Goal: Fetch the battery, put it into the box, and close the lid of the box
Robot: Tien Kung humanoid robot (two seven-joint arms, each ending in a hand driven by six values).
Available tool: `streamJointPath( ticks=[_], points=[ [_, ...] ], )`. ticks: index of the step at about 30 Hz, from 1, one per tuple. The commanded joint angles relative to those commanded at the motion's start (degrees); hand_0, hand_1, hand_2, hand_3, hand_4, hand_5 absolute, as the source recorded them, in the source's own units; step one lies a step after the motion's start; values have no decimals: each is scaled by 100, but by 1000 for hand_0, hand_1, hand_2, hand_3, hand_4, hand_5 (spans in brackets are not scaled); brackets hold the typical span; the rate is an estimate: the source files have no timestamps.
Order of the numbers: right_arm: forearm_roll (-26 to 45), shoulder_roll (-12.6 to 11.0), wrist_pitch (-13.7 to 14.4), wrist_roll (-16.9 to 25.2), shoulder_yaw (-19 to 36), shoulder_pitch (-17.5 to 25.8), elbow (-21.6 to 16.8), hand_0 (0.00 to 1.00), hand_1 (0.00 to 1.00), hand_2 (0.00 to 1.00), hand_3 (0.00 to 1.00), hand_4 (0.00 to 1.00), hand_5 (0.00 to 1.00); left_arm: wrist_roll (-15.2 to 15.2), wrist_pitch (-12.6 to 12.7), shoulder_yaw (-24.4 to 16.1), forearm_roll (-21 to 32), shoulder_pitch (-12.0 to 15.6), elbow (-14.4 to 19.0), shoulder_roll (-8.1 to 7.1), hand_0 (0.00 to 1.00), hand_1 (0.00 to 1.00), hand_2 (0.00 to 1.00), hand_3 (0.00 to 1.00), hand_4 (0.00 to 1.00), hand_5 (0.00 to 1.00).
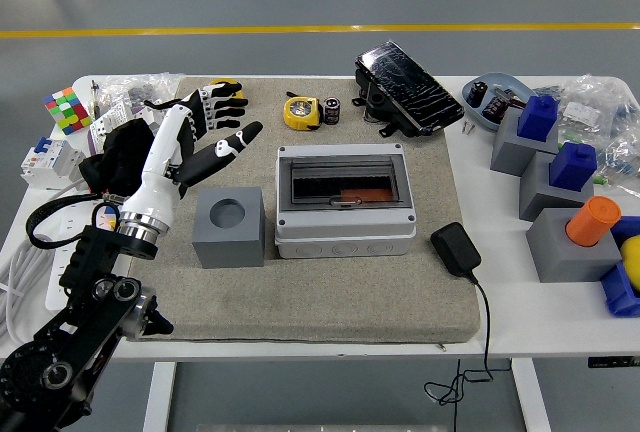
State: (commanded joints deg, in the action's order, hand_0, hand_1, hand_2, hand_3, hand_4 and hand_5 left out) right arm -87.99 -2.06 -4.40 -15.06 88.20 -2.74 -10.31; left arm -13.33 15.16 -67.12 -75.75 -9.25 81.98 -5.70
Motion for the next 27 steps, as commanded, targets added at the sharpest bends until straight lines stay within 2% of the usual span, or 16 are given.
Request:
streamJointPath(
  ticks=[4, 9, 27],
  points=[
    [15, 1, 0, 1, -14, -15, 0, 643, 666, 675, 607, 992, 600, -76, -8, -114, 101, 152, 23, -71, 561, 662, 649, 705, 967, 422],
    [2, 0, -1, -4, -14, -18, 0, 642, 666, 675, 607, 992, 600, -80, -38, -243, 92, 253, 45, -79, 555, 656, 644, 681, 965, 422],
    [-28, -8, -9, -22, -28, -2, 0, 641, 665, 675, 607, 992, 599, 66, -168, -287, -67, 324, 12, -87, 549, 646, 646, 690, 958, 411]
  ],
)
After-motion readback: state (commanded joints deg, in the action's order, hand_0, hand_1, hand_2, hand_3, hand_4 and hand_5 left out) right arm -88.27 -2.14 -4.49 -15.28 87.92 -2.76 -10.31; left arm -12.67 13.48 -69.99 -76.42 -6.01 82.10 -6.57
